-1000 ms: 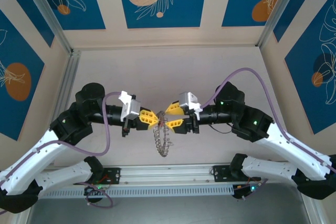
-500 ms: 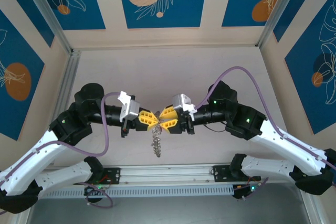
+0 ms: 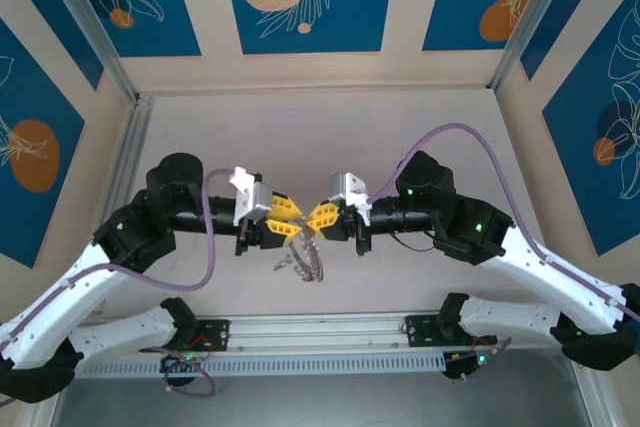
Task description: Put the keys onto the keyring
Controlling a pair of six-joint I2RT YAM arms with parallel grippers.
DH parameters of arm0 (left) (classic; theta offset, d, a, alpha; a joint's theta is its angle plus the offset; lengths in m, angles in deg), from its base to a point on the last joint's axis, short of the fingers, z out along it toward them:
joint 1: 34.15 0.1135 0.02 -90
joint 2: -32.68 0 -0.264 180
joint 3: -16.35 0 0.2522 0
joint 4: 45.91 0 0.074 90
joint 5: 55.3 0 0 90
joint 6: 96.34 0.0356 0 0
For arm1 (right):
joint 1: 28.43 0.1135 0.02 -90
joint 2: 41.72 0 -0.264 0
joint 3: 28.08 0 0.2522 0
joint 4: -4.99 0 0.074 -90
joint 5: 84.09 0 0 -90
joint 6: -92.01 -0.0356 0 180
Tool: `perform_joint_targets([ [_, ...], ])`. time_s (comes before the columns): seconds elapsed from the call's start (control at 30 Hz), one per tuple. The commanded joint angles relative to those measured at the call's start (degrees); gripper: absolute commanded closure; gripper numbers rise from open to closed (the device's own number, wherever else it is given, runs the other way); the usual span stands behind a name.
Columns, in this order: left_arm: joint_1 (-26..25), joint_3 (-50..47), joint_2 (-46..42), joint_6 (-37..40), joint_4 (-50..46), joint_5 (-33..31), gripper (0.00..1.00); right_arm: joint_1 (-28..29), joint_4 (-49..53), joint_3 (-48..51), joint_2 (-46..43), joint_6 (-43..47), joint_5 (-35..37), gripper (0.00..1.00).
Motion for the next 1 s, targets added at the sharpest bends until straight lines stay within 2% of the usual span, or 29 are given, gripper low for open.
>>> perform_joint_targets([
  [0.0, -0.16, 4.39, 0.92, 4.24, -8.40, -7.91, 0.62, 0.18, 5.21, -3.85, 0.60, 1.91, 7.66, 1.00],
  [0.1, -0.33, 6.43, 2.26, 5.82, -11.04, -11.90, 0.62, 0.70, 8.07, -5.68, 2.01, 2.89, 11.11, 1.00],
  [0.33, -1.24, 7.91, 4.07, 7.06, -11.28, -14.80, 0.62, 3.68, 13.32, -10.17, 7.10, 5.26, 19.44, 1.00],
  [0.5, -1.48, 7.91, 5.03, 8.44, -11.87, -16.21, 0.62, 4.31, 13.85, -11.05, 8.18, 5.94, 19.01, 1.00],
  [0.83, -1.88, 7.92, 6.56, 9.42, -13.04, -15.05, 0.63, 4.97, 14.34, -12.40, 9.08, 7.07, 17.16, 1.00],
  [0.97, -2.05, 7.65, 6.97, 9.61, -13.21, -14.80, 0.70, 5.06, 14.33, -12.32, 8.92, 7.16, 16.69, 1.00],
])
